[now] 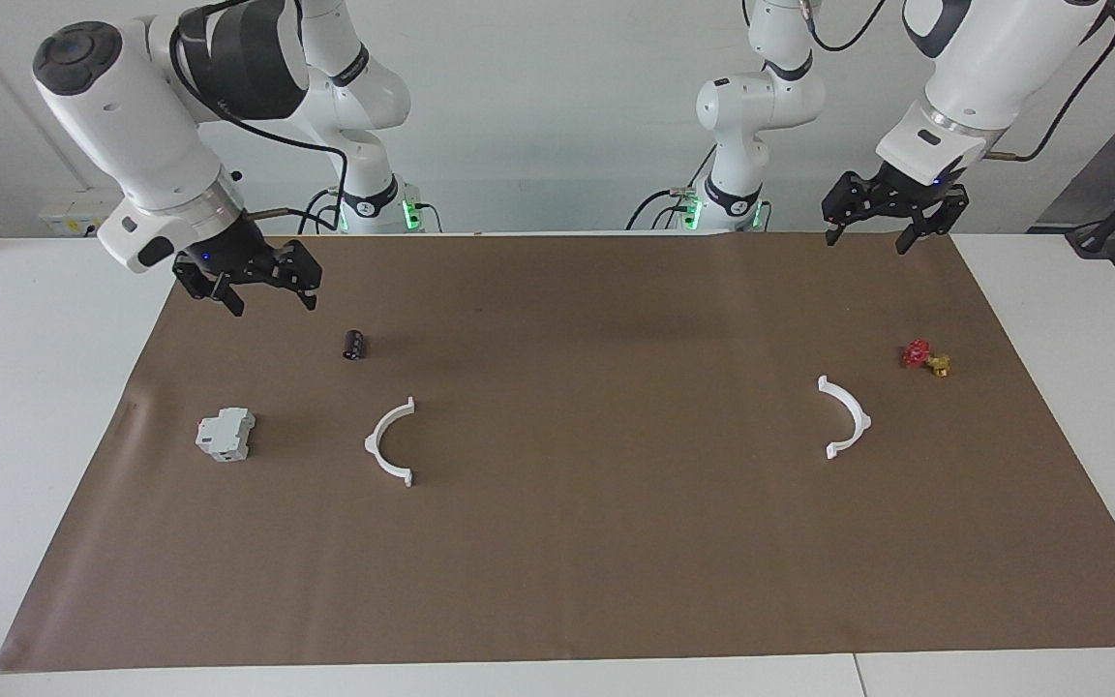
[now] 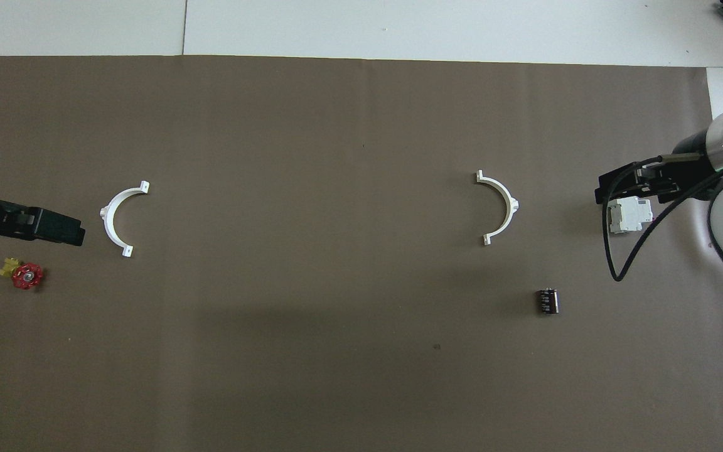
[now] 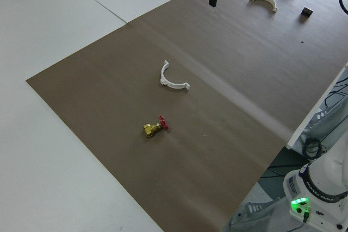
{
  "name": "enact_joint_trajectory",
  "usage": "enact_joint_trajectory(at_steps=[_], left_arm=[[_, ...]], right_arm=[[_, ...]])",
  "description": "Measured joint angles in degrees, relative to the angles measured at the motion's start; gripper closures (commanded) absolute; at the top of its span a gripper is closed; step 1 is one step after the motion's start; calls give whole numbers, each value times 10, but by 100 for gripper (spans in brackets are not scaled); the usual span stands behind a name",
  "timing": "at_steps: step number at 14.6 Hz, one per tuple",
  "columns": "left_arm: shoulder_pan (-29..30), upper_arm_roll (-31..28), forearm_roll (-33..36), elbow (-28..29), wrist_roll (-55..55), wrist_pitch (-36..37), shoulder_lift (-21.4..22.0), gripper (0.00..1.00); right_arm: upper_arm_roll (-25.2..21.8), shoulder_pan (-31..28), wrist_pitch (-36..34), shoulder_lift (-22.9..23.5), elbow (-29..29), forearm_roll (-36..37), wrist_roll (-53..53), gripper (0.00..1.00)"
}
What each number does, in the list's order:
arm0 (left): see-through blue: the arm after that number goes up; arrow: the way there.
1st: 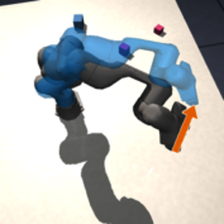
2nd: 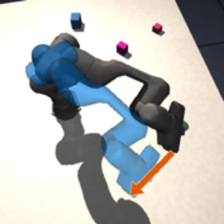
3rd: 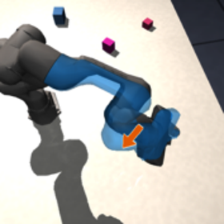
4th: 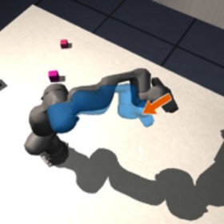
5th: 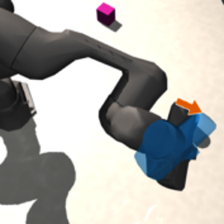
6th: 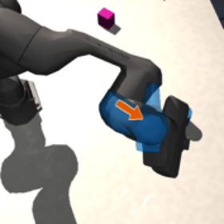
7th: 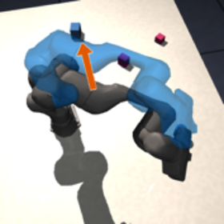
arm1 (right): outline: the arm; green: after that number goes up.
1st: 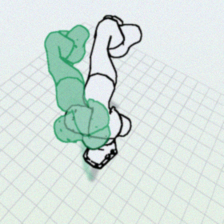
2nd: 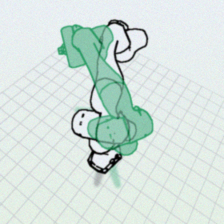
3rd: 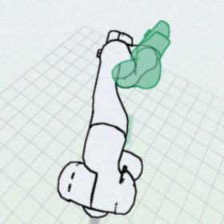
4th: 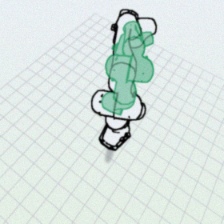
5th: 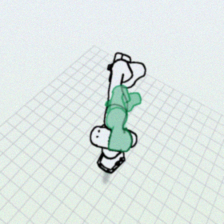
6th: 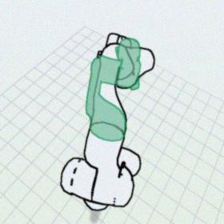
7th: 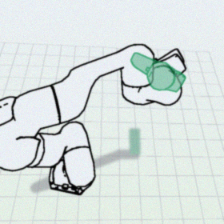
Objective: Assemble drain pipe with both arms
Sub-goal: 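Reach the right gripper to the white C-shaped piece farther from the left gripper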
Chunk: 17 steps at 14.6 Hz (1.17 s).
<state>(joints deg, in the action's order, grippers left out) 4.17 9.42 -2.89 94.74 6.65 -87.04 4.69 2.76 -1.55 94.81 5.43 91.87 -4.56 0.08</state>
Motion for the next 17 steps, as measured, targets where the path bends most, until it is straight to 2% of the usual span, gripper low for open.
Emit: enact_joint_trajectory(at_steps=[2, 5, 8, 10, 13, 17], left_arm=[[0, 0, 0, 0, 0, 0, 0, 0], [0, -1, 0, 1, 0, 0, 0, 0], [0, -1, 0, 1, 0, 0, 0, 0], [0, -1, 0, 1, 0, 0, 0, 0], [0, -1, 0, 2, 0, 0, 0, 0], [0, -1, 0, 2, 0, 0, 0, 0]], right_arm=[[1, 0, 52, 8, 24, -3, 0, 0], [3, 15, 164, 13, 98, -5, 6, 0], [6, 27, 226, 14, 149, -5, 9, 0], [8, 30, 251, 19, 169, -5, 7, 0], [8, 30, 298, 54, 181, -5, -22, 0], [9, 35, 422, 92, 221, -5, -32, 0]])
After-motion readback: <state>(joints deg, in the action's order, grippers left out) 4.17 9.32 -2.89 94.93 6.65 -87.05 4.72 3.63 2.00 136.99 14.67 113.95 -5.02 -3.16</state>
